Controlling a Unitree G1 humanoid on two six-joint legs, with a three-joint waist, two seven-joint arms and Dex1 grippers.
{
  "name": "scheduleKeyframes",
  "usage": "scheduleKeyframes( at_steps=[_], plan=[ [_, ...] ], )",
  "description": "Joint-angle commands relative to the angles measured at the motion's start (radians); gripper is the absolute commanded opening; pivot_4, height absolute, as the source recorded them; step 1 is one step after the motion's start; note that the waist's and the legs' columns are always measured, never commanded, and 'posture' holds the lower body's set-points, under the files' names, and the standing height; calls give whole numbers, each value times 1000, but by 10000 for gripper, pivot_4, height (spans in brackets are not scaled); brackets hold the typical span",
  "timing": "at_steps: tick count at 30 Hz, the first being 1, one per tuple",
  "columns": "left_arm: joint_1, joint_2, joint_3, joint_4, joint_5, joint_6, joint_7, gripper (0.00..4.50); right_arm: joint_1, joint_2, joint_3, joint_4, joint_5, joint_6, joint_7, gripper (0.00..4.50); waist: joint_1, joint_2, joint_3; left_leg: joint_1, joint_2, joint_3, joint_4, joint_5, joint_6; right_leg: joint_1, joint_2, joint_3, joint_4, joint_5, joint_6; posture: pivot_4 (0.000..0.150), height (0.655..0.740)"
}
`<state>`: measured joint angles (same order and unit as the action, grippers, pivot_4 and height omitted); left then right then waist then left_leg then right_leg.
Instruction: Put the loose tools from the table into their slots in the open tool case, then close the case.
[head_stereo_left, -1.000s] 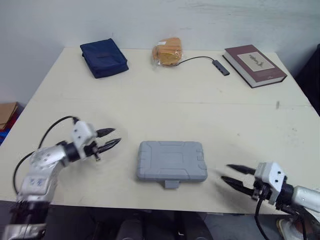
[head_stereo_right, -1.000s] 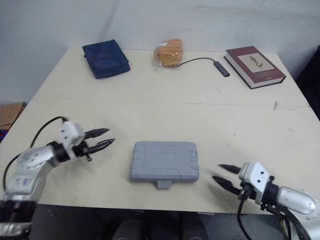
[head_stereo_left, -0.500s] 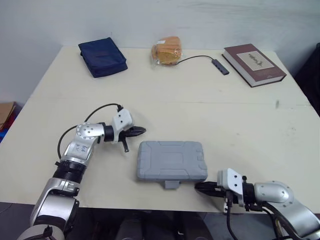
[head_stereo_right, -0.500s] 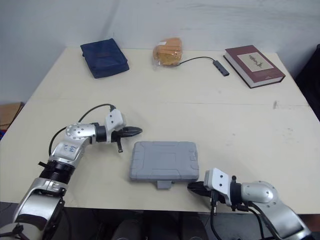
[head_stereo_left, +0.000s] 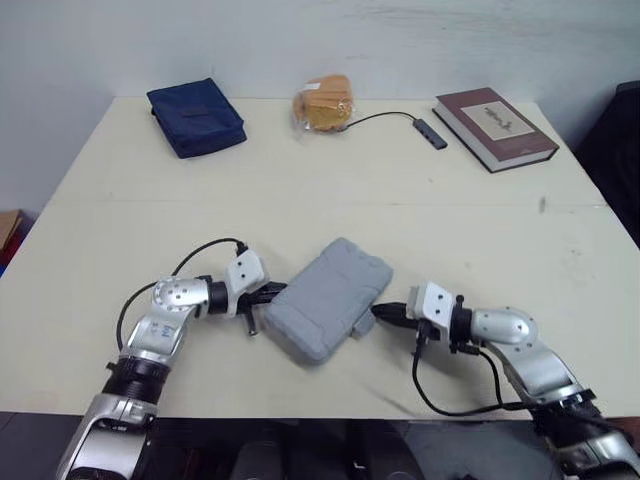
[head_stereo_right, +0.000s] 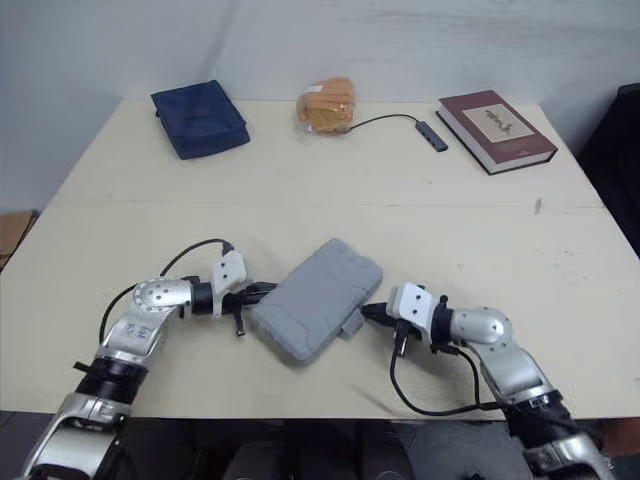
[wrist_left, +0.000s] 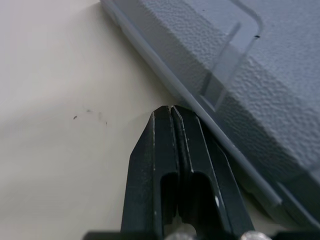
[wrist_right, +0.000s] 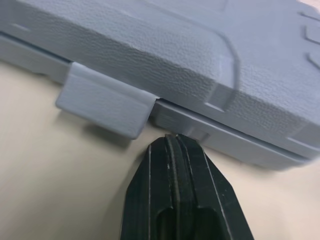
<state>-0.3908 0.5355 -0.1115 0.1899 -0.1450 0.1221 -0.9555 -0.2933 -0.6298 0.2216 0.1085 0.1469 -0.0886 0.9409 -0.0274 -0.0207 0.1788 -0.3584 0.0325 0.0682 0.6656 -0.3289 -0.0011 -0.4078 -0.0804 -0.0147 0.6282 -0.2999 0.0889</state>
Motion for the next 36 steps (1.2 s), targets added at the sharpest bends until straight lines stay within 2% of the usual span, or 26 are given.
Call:
scheduleKeyframes(
  at_steps=[1,5,7,10,14,18,20,23,27,31,36],
  plan=[
    [47,31,40,-114,-15,36,26,241,-29,4,-15,100,-52,-15,-22,172,0,0,0,0,0,0,0,0,0,0,0,0,0,0,0,1500,7400],
    [88,63,97,-200,-33,57,59,241,-50,-2,-34,133,-56,-32,-31,172,-1,0,0,0,0,0,-1,0,0,0,-1,1,0,0,0,1500,7400],
    [89,67,132,-229,-88,38,29,241,-35,-17,-51,117,-53,-31,-35,172,1,0,0,0,0,-1,-1,0,0,0,-1,0,0,0,0,1500,7400],
    [50,63,167,-321,-236,78,-57,241,41,-57,-115,20,-10,-10,-35,172,13,1,0,-1,-1,-2,-1,0,0,0,-4,-1,-1,0,0,1500,7400],
    [-15,56,112,-351,-259,115,-95,241,131,-78,-173,-124,66,45,-21,172,26,1,0,-6,-3,-4,0,2,-4,-1,-5,-3,-4,0,0,1500,7400],
    [-152,-33,-63,-252,-142,89,-98,241,250,-97,-198,-356,163,175,-2,172,29,2,1,-6,-2,-3,0,1,-2,-1,-1,-3,-3,0,1,1500,7400],
    [-213,-74,-133,-153,-51,51,-71,241,265,-90,-183,-420,162,219,-17,172,30,2,1,-7,-2,-3,1,0,0,-1,1,-4,-3,1,1,1500,7400],
    [-268,-128,-194,-48,7,-11,-78,241,262,-68,-156,-477,145,256,-46,172,20,2,1,-5,-2,0,1,0,0,-2,4,-5,-2,1,2,1500,7400],
    [-283,-164,-233,13,37,-9,-91,241,252,-56,-144,-490,130,272,-60,172,24,2,1,-6,-1,1,1,1,0,-4,7,-6,-2,1,1,1500,7400],
    [-262,-147,-290,34,93,15,-121,241,228,-40,-102,-452,90,253,-60,172,26,2,1,-6,-2,0,2,1,1,-3,7,-6,-2,1,1,1500,7400],
    [-247,-139,-293,23,121,92,-87,241,182,-13,-58,-375,32,230,-67,172,26,1,0,-3,-2,0,2,1,2,-1,4,-5,-2,1,1,1500,7400]
  ],
)
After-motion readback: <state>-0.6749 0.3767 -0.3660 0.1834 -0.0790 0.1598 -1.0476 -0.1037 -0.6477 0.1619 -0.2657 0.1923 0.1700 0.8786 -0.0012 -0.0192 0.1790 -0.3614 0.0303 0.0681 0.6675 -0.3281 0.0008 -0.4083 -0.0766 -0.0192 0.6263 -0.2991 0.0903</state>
